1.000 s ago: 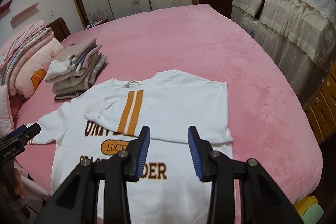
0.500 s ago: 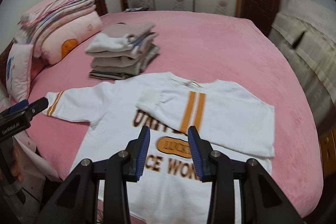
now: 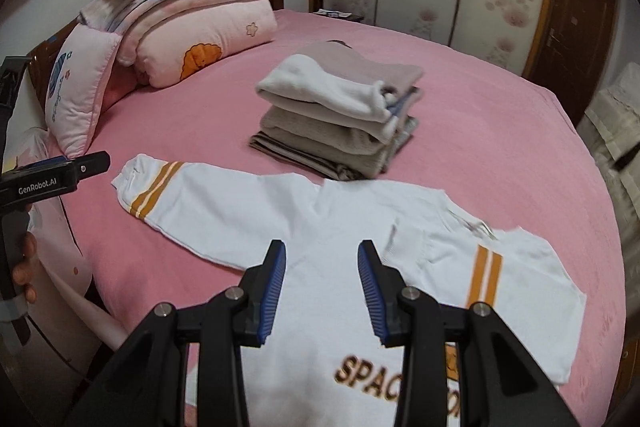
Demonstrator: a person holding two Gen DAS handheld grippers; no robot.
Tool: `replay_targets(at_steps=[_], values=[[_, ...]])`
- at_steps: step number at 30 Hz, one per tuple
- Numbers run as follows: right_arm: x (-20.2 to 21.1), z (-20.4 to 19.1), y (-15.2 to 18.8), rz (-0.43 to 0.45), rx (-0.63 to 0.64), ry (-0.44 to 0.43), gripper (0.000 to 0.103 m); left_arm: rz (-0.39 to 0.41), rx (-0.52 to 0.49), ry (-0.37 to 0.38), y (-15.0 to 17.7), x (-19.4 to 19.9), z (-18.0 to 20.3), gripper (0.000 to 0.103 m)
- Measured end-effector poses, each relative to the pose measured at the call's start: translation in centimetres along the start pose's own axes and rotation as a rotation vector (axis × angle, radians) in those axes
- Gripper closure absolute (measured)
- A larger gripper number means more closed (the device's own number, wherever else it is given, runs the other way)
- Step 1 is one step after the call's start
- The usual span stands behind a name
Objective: Fold small clothes
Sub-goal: 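Move the left tool to the other striped sleeve cuff, then grasp the sleeve cuff with the left tool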
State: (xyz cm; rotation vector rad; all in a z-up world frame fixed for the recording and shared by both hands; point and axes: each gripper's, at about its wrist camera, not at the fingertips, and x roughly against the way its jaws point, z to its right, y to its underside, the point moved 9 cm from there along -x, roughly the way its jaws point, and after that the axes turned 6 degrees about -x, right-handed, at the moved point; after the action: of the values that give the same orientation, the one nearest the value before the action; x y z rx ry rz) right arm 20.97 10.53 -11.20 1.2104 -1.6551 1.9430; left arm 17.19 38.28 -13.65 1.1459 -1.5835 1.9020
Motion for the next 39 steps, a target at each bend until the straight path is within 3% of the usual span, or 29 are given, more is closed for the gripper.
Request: replay_targets(at_steps=[6, 9, 13, 17, 27, 29, 30, 31, 35, 39], values=[[-3.5, -3.5, -2.3, -0.015, 0.027, -0.036, 0.065, -0.184, 0.160, 0.054, 1.0, -6.2, -6.8, 0.001], [-4.8, -5.1, -2.6, -0.019, 0.038, -0.059, 0.065, -0.277, 0.274, 0.091, 2.3, -9.8, -9.3, 0.005], [-6.4, -6.5, -2.2, -0.042, 0.055, -0.074, 0.065, -0.333, 0.382, 0.134, 3.1, -12.8, -10.5, 0.014], [-8.3, -6.7, -1.6, -0.075, 0.075, -0.057, 0.065, -0.344, 0.371, 0.076, 2.9, -15.0, -11.1, 0.015], [-11.2, -6.4, -1.3, -0.112, 0.031, -0.073, 0.065, -0.498, 0.397, 0.006, 5.2, -20.5, -11.7, 0.050], [-11.3, -6.4, -0.9, -0.114, 0.035, -0.076, 0.065, -0.502, 0.384, -0.010, 5.3, -20.9, -11.7, 0.068], [-11.4, -6.3, -0.7, -0.117, 0.037, -0.077, 0.065, -0.501, 0.364, -0.010, 5.3, -21.0, -11.4, 0.088], [-11.5, -6.2, -0.5, -0.121, 0.037, -0.078, 0.065, -0.496, 0.347, 0.009, 5.0, -20.9, -10.9, 0.097], [-11.7, -5.3, 0.0, -0.136, 0.021, -0.073, 0.065, -0.430, 0.211, -0.064, 3.8, -19.5, -8.9, 0.098], [-11.2, -4.0, 0.1, -0.130, -0.006, -0.066, 0.065, -0.319, 0.183, -0.056, 1.9, -16.6, -6.8, 0.098]])
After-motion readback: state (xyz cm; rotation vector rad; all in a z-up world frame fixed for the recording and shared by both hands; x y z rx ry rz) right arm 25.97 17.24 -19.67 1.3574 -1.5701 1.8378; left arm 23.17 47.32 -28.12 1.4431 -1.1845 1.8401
